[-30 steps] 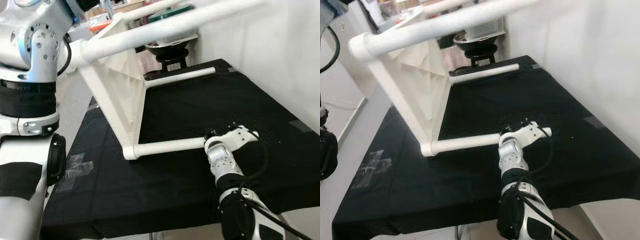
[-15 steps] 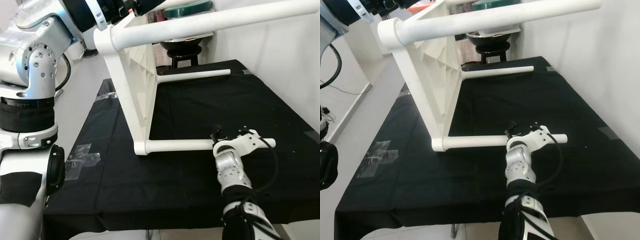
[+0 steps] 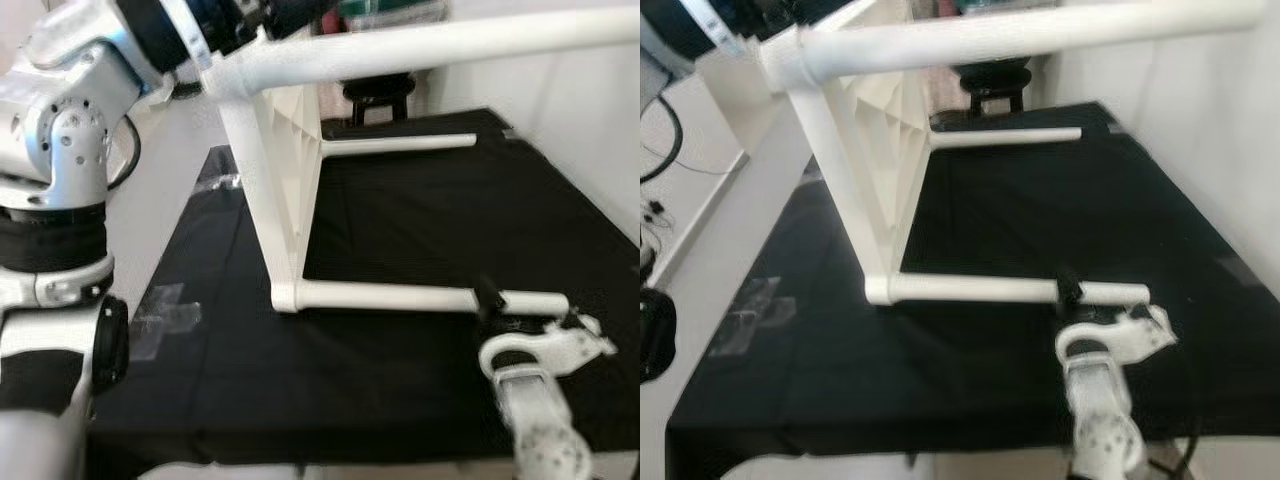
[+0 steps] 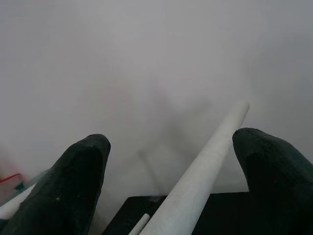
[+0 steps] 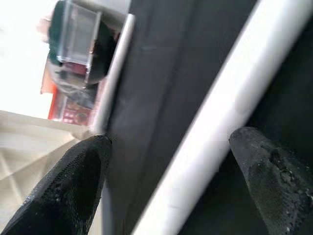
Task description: Building children table
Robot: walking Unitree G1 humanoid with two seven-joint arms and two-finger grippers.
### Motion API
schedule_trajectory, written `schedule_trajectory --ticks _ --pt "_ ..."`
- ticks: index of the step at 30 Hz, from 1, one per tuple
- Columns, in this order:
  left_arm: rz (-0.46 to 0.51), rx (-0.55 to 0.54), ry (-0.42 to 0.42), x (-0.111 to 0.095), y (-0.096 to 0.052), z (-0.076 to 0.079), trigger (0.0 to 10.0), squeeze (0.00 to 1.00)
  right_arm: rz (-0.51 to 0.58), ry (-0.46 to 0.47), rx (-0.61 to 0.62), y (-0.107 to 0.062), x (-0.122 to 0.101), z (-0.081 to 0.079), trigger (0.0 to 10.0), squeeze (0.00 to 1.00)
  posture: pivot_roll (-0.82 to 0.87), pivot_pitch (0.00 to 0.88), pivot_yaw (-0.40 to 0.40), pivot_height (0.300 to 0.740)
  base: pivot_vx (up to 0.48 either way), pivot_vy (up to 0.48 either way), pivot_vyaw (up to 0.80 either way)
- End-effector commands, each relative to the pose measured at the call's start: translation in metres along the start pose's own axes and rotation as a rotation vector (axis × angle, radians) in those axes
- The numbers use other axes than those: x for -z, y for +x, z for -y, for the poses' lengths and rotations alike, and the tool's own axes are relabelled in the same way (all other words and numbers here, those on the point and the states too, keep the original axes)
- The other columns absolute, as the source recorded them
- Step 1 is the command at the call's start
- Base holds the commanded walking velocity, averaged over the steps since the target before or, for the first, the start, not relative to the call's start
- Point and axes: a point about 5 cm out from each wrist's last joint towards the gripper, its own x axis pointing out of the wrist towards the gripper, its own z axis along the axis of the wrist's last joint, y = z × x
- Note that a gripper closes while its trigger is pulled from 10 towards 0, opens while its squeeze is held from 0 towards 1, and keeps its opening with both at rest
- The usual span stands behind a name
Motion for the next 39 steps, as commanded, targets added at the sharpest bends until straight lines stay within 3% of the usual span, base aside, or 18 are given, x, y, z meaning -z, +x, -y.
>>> schedule_trajectory --ticks 1,4,7,9,14,15,18,20,21,22,23,25,29,31,33,35,38,39 --pt "-0.005 0.001 -0.005 -0.001 -0.004 -0.001 10.0 0.0 -0.114 0.077 0.099 -0.027 0.032 0.027 10.0 0.0 -0.02 0.016 0.107 0.74 0.0 0.0 0.0" --pt "-0.002 -0.001 -0.013 0.0 -0.004 0.0 10.0 0.0 -0.185 0.11 -0.022 -0.045 0.03 0.012 10.0 0.0 -0.03 0.015 0.113 0.74 0.0 0.0 0.0" --pt "-0.002 -0.001 -0.013 0.0 -0.004 0.0 10.0 0.0 -0.185 0.11 -0.022 -0.045 0.03 0.012 10.0 0.0 -0.03 0.015 0.113 0.74 0.0 0.0 0.0" --pt "0.01 0.006 -0.022 -0.001 -0.004 0.002 10.0 0.0 -0.229 0.119 -0.148 -0.05 0.031 -0.004 10.0 0.0 -0.04 0.004 0.116 0.74 0.0 0.0 0.0" --pt "0.05 0.056 -0.07 -0.005 -0.005 0.008 10.0 0.0 -0.294 0.1 -0.324 -0.053 0.033 -0.032 10.0 0.0 -0.04 0.0 0.11 0.74 0.0 0.0 0.0" --pt "0.076 0.075 -0.095 -0.01 -0.007 0.01 10.0 0.0 -0.305 0.039 -0.384 -0.05 0.035 -0.04 10.0 0.0 -0.04 0.0 0.113 0.74 0.0 0.0 0.0" --pt "0.093 0.087 -0.111 -0.014 -0.008 0.012 10.0 0.0 -0.311 -0.006 -0.419 -0.048 0.036 -0.045 10.0 0.0 -0.04 0.0 0.113 0.74 0.0 0.0 0.0" --pt "0.14 0.051 -0.138 -0.02 -0.013 0.011 10.0 0.0 -0.298 -0.188 -0.474 -0.035 0.041 -0.053 10.0 0.0 -0.03 0.0 0.115 0.74 0.0 0.0 0.0" --pt "0.14 0.051 -0.138 -0.02 -0.013 0.011 10.0 0.0 -0.298 -0.188 -0.474 -0.035 0.041 -0.053 10.0 0.0 -0.03 0.0 0.115 0.74 0.0 0.0 0.0" --pt "0.16 0.01 -0.15 -0.02 -0.017 0.012 10.0 0.0 -0.268 -0.275 -0.488 -0.026 0.041 -0.058 10.0 0.0 -0.02 0.0 0.107 0.74 0.0 0.0 0.0" --pt "0.16 0.01 -0.15 -0.02 -0.017 0.012 10.0 0.0 -0.268 -0.275 -0.488 -0.026 0.041 -0.058 10.0 0.0 -0.02 0.0 0.107 0.74 0.0 0.0 0.0" --pt "0.176 -0.045 -0.168 -0.017 -0.029 0.017 10.0 0.0 -0.227 -0.385 -0.521 -0.014 0.044 -0.068 10.0 0.0 -0.02 0.0 0.098 0.74 0.0 0.0 0.0" --pt "0.195 -0.051 -0.205 -0.017 -0.041 0.023 10.0 0.0 -0.218 -0.437 -0.565 -0.009 0.05 -0.077 10.0 0.0 -0.01 0.0 0.092 0.74 0.0 0.0 0.0" --pt "0.222 -0.012 -0.321 -0.013 -0.058 0.032 10.0 0.0 -0.2 -0.516 -0.6 0.001 0.055 -0.083 10.0 0.0 0.0 0.0 0.08 0.74 0.0 0.0 0.0" --pt "0.222 -0.012 -0.321 -0.013 -0.058 0.032 10.0 0.0 -0.2 -0.516 -0.6 0.001 0.055 -0.083 10.0 0.0 0.0 0.0 0.08 0.74 0.0 0.0 0.0" --pt "0.207 0.014 -0.405 -0.002 -0.073 0.043 10.0 0.0 -0.177 -0.571 -0.595 0.009 0.058 -0.085 10.0 0.0 0.01 0.0 0.07 0.74 0.0 0.0 0.0" --pt "0.183 0.016 -0.452 0.007 -0.083 0.051 10.0 0.0 -0.161 -0.6 -0.575 0.014 0.058 -0.085 10.0 0.0 0.01 0.0 0.067 0.74 0.0 0.0 0.0" --pt "0.143 0.008 -0.493 0.021 -0.094 0.062 10.0 0.0 -0.145 -0.628 -0.543 0.02 0.058 -0.082 10.0 0.0 0.02 0.0 0.057 0.74 0.0 0.0 0.0"
